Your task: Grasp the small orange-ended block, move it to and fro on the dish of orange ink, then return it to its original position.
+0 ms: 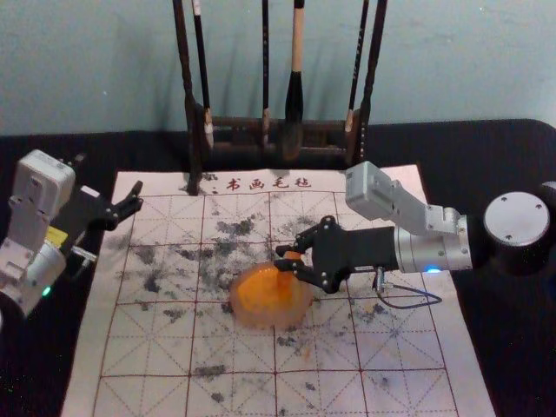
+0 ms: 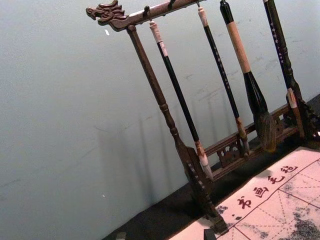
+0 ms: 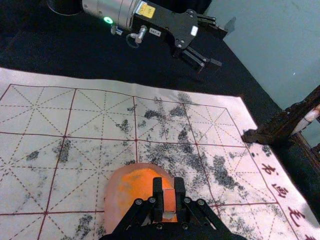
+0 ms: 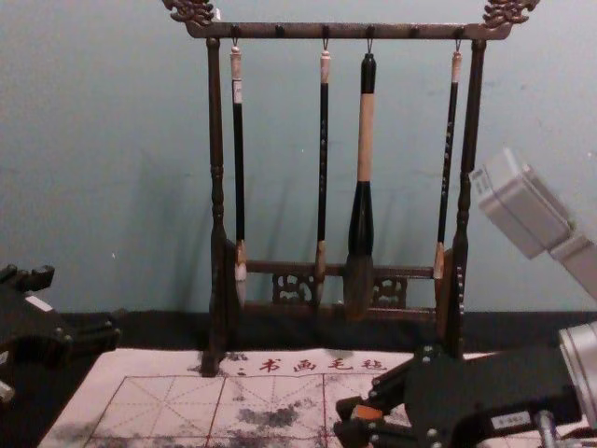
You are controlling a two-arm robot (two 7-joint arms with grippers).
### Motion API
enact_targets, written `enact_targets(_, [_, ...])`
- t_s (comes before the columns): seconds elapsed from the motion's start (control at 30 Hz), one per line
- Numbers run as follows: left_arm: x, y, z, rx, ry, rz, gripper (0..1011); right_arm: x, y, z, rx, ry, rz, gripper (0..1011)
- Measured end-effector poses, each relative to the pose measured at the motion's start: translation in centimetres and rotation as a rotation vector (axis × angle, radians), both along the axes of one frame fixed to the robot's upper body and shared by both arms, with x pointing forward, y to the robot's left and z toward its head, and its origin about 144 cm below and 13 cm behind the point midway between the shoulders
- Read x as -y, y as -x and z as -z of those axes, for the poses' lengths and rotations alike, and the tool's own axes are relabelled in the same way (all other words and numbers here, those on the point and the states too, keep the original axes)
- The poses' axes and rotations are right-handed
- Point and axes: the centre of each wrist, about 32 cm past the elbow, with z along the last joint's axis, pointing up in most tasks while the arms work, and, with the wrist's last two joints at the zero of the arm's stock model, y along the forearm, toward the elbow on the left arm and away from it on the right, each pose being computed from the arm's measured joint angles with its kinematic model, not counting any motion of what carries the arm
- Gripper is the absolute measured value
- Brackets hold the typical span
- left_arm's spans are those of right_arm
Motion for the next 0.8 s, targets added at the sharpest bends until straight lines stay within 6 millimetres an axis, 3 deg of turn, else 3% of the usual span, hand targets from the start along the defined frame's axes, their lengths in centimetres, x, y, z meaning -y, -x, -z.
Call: enact_targets(0.8, [0.0, 0.0, 0.0, 0.0, 0.0, 0.0, 1001, -0.17, 0.88, 0.02, -0.006, 0.01, -0.039, 133])
